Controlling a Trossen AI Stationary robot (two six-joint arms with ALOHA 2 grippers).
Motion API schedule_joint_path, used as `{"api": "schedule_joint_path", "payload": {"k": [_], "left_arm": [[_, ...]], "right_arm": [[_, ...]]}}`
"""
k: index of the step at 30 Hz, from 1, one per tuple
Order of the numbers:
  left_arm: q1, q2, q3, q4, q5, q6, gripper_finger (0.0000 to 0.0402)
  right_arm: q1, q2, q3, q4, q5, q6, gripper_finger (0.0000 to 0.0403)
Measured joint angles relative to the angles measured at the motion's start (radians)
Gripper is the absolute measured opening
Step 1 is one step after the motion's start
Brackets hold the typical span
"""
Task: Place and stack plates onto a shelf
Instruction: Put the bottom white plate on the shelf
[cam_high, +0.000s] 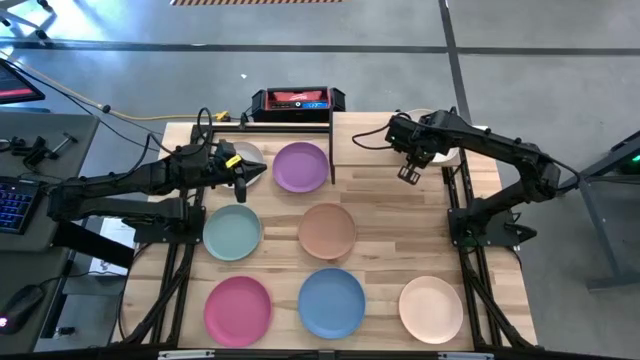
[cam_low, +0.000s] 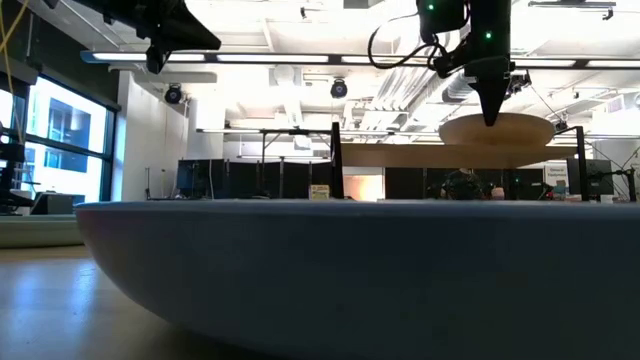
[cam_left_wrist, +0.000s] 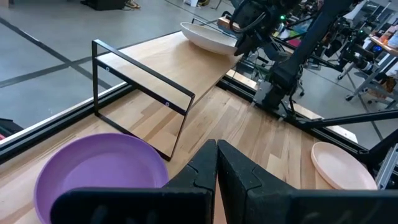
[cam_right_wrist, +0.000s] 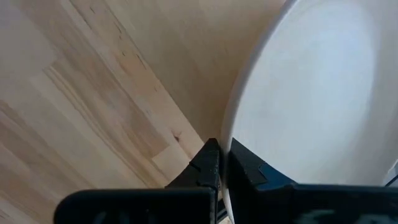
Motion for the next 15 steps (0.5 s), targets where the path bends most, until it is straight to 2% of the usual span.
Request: {"api": "schedule_joint_path", "payload": {"k": [15], "left_arm": [[0.0,0.0,0.0,0.0,0.0,0.0,0.0003]], "right_arm": [[-0.071,0.0,0.0,0.008,-0.073,0.008,0.0001]]}}
